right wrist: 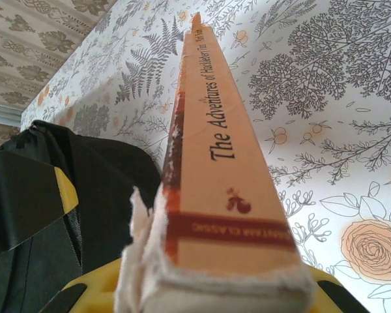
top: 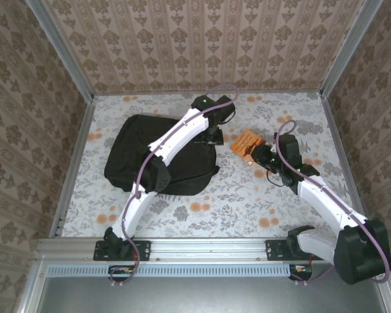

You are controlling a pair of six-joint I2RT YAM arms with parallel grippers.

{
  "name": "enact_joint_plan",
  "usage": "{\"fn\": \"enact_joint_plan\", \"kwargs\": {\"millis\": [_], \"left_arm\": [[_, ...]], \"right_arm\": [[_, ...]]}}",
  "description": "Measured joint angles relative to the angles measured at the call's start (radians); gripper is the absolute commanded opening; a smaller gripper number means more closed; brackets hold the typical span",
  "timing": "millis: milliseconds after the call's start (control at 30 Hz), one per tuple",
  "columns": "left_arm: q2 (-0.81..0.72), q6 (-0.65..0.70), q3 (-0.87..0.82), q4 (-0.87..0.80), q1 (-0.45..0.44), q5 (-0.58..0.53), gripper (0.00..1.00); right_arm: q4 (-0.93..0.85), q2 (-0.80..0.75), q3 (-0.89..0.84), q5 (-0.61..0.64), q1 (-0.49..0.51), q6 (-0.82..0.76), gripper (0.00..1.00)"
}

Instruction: Pack the student bag

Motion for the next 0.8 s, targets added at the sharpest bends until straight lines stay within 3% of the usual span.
{"fn": "enact_joint_plan", "kwargs": {"millis": [233,500,800], "left_arm": [[0.0,-0.004,-0.01,0.004,0.0,-0.015,0.76],[-0.001,-0.015,-0.082,0.035,0.002,-0.018,0.51],[-0.046,-0.002,-0.169,0.093,0.002,0.004,0.31]], "right_arm": [[0.004,-0.024,-0.004,-0.023,-0.023,0.003,0.0],[0.004,-0.026,-0.005,-0.041,-0.03,0.006,0.0],[0.013,-0.026,-0.006,-0.049,-0.032,0.011,0.0]]}}
